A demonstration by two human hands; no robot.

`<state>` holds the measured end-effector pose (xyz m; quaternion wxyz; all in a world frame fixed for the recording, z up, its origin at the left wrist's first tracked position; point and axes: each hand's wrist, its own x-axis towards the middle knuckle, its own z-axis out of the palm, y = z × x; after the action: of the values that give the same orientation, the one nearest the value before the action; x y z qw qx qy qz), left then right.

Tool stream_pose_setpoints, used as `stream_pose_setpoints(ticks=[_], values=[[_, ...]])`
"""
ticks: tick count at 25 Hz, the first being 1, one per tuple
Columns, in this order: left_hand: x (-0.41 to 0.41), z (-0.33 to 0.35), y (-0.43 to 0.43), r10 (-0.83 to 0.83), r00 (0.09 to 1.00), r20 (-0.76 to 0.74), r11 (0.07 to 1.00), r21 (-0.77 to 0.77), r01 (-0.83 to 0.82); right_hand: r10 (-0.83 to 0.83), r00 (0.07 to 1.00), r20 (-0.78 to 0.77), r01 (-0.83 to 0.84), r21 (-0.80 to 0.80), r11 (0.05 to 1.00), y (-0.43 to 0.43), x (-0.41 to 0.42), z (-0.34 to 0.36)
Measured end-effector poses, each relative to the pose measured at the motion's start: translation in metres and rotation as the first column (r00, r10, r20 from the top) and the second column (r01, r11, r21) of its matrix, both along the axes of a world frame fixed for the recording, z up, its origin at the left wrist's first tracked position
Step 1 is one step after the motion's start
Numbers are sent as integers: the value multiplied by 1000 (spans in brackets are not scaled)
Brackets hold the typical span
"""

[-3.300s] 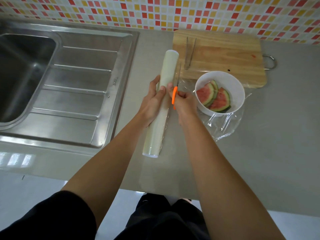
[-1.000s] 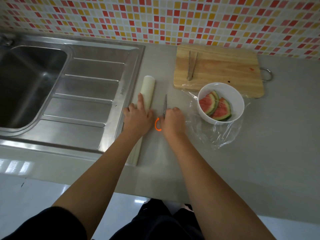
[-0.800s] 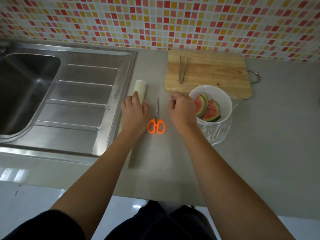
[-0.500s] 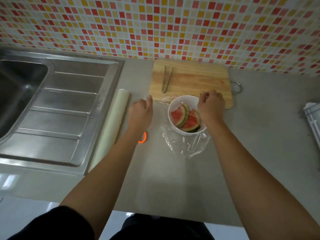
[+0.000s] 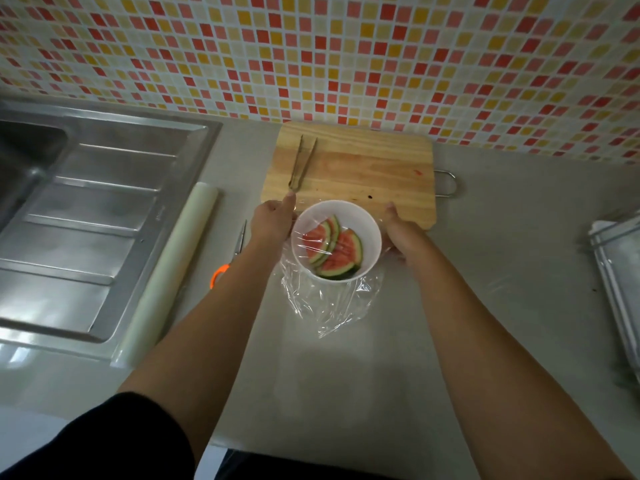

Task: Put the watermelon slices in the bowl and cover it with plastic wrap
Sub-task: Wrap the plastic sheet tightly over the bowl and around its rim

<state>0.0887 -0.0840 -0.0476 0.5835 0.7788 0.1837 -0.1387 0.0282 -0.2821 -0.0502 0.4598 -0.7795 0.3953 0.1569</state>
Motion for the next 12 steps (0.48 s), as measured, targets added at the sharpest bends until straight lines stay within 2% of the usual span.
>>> stream_pose_setpoints(ticks=[5,7,12], values=[[2,-6,-4,-73,992,103,992,113,61,-159,982,106,127,263,956,1,9,-8],[2,-9,-5,-110,983,150,990,106,95,-227,966,123,173,344,923,4,14,-7],[5,-18,-4,-157,969,191,986,81,144,-193,970,149,137,320,937,9,20,-7]])
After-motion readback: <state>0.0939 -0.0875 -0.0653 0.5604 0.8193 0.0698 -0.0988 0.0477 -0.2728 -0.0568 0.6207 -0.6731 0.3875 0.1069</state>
